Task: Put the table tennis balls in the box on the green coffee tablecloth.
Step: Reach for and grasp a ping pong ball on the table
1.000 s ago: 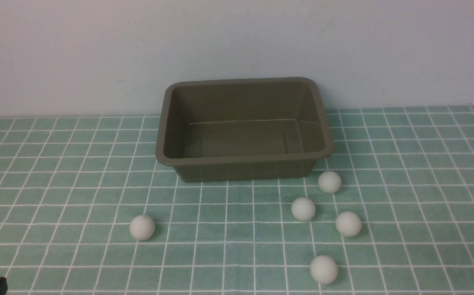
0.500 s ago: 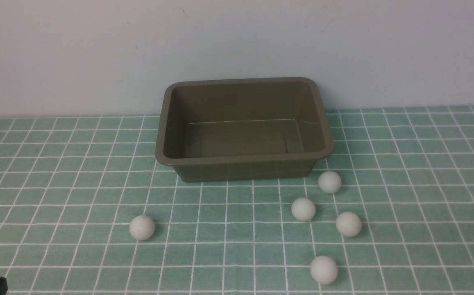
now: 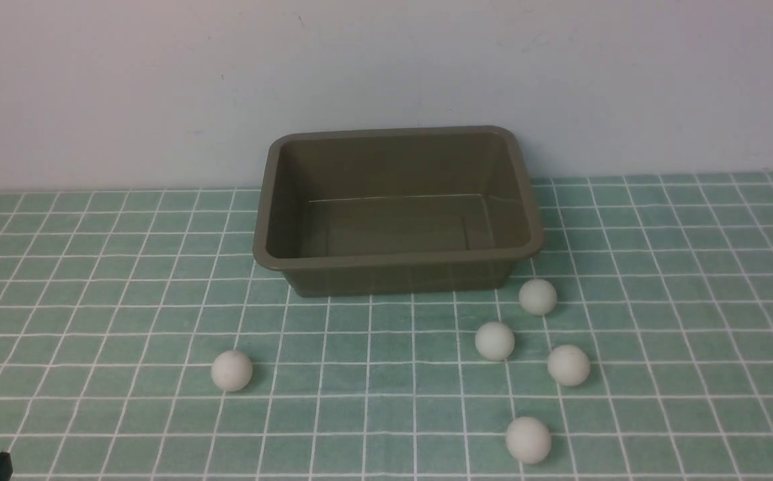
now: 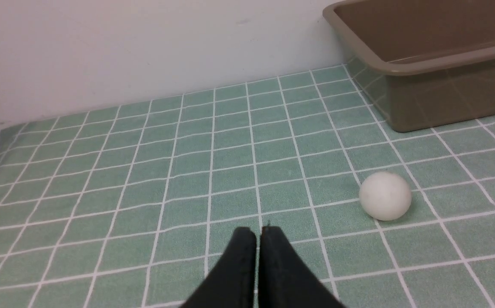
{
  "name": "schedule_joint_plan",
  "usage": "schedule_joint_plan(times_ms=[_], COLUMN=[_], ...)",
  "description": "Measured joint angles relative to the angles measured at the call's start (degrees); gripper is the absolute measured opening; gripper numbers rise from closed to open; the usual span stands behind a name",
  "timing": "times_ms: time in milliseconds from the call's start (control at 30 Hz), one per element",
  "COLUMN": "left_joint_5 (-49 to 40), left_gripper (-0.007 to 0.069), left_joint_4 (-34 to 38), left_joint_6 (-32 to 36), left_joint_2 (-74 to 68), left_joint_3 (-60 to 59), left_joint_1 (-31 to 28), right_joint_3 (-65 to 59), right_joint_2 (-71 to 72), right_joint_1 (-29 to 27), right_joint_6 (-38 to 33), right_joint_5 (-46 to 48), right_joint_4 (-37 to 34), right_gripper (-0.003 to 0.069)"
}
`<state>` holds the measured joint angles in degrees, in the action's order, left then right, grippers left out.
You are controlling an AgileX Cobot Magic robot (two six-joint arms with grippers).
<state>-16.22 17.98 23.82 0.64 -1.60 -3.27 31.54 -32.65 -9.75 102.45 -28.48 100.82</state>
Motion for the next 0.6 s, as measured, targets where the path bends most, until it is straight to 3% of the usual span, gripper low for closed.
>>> schedule_joint_plan(times_ms=[167, 300, 367, 433, 533, 600], left_joint_5=[0.00, 0.00, 0.00, 0.00, 0.00, 0.00], left_gripper=[-0.0004, -0.0004, -0.0004, -0.0004, -0.0004, -0.0004], left_joint_4=[0.00, 0.00, 0.00, 0.00, 0.00, 0.00], left_joint_6=[0.00, 0.00, 0.00, 0.00, 0.00, 0.00], left_joint_2=[0.00, 0.00, 0.00, 0.00, 0.00, 0.00], left_joint_3=[0.00, 0.00, 0.00, 0.00, 0.00, 0.00], left_joint_1=[0.00, 0.00, 0.00, 0.00, 0.00, 0.00], right_joint_3=[10.24, 21.69, 26.32, 30.74, 31.34, 31.34], right_joint_2=[-13.13, -19.18, -21.21, -23.32, -24.70, -25.53], right_joint_1=[0.00, 0.00, 0.00, 0.00, 0.00, -0.07], right_joint_6=[-0.11, -5.51, -10.62, -20.29, -29.54, -41.24], right_joint_5=[-3.09, 4.87, 12.20, 27.74, 43.86, 59.87], right_joint_4=[-0.91, -3.80, -3.01, -1.54, -5.36, -23.27], right_gripper=[-0.0017, -0.0017, -0.0017, -0.0017, -0.0017, -0.0017])
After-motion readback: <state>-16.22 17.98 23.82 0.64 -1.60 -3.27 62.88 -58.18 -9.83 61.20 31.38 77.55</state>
